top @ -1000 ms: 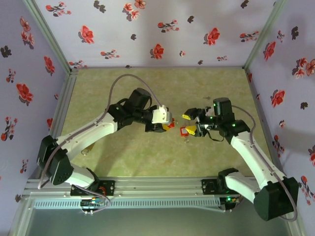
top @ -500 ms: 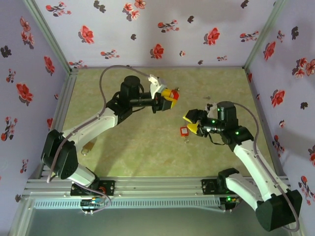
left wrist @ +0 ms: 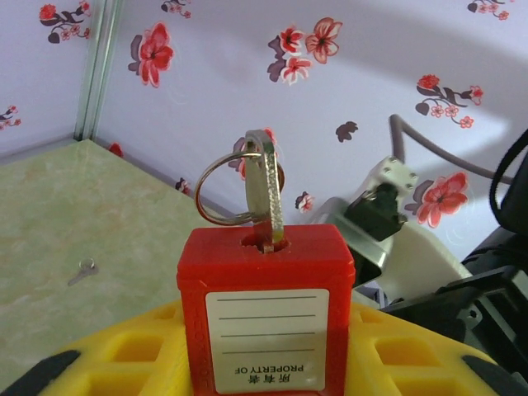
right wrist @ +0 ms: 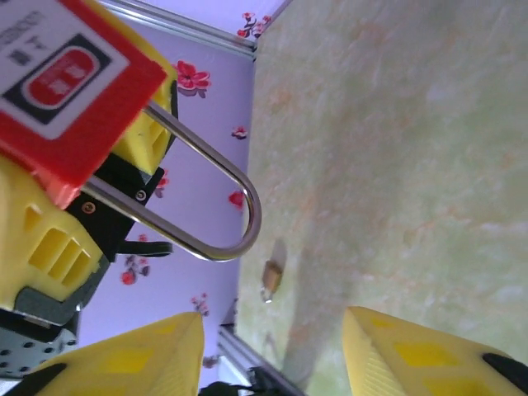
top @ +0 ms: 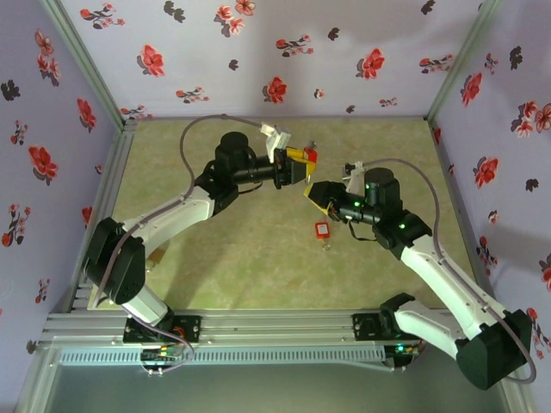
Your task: Unlock with the key
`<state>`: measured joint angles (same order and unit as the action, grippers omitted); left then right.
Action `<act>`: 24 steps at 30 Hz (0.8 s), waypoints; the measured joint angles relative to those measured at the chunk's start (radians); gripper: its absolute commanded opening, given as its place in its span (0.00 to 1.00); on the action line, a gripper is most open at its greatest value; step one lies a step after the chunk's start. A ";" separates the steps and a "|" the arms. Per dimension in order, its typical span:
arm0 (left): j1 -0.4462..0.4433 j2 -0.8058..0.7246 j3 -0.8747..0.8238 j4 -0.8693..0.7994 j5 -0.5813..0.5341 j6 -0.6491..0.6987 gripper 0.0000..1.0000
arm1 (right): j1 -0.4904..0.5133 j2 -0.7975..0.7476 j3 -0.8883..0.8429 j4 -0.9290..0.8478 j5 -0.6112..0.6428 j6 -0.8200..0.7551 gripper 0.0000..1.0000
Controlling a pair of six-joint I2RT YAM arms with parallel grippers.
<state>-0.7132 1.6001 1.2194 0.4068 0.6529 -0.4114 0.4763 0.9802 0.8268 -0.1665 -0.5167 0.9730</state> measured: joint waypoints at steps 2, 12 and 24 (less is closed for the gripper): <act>-0.001 0.000 0.008 -0.016 -0.005 -0.004 0.00 | 0.001 0.002 0.017 -0.021 0.025 -0.040 0.43; -0.010 0.004 0.025 -0.043 -0.010 -0.029 0.00 | 0.007 0.054 0.027 -0.025 0.067 -0.133 0.38; -0.010 0.024 0.042 -0.072 -0.024 -0.043 0.00 | 0.022 0.085 0.055 -0.018 0.109 -0.178 0.32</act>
<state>-0.7235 1.6245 1.2617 0.3347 0.6285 -0.4541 0.4984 1.0653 0.8822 -0.1844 -0.4080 0.7952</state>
